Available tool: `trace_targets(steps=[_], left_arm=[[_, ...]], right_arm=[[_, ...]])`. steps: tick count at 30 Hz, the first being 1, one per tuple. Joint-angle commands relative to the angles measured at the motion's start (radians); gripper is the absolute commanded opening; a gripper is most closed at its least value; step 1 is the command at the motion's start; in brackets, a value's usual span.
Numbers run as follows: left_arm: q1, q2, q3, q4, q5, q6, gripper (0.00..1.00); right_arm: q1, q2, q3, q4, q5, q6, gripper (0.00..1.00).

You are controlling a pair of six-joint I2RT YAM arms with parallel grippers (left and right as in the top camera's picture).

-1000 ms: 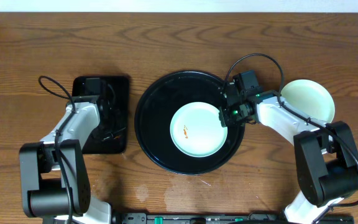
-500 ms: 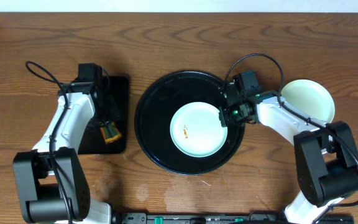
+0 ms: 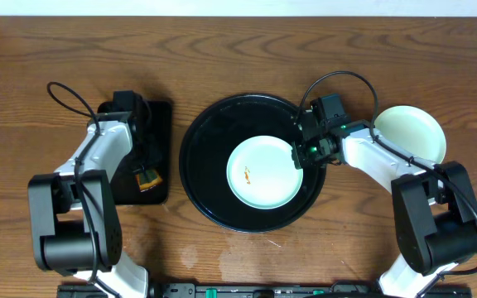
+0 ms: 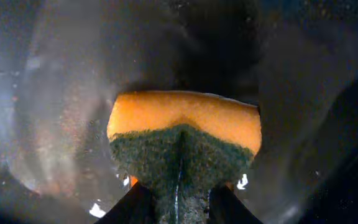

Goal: Clean dirty plates on tray and stack at the side
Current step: 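Grasp the sponge from the small tray with the left gripper, then scrub the green plate with the sponge in the left gripper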

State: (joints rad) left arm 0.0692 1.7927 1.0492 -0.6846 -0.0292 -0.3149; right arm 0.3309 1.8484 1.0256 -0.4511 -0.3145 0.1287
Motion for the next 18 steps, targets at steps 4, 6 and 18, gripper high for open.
trace_targets(steps=[4,6,18], left_arm=[[0.005,0.025,-0.009,0.027,0.084,0.068,0.07],[0.005,0.018,0.021,-0.014,0.118,0.09,0.07],[-0.079,-0.185,0.221,-0.236,0.288,0.09,0.08]], right_arm=[[-0.009,0.042,-0.013,0.002,0.096,0.036,0.01],[-0.009,0.042,-0.013,0.001,0.096,0.035,0.01],[-0.009,0.042,-0.013,-0.003,0.098,0.063,0.01]])
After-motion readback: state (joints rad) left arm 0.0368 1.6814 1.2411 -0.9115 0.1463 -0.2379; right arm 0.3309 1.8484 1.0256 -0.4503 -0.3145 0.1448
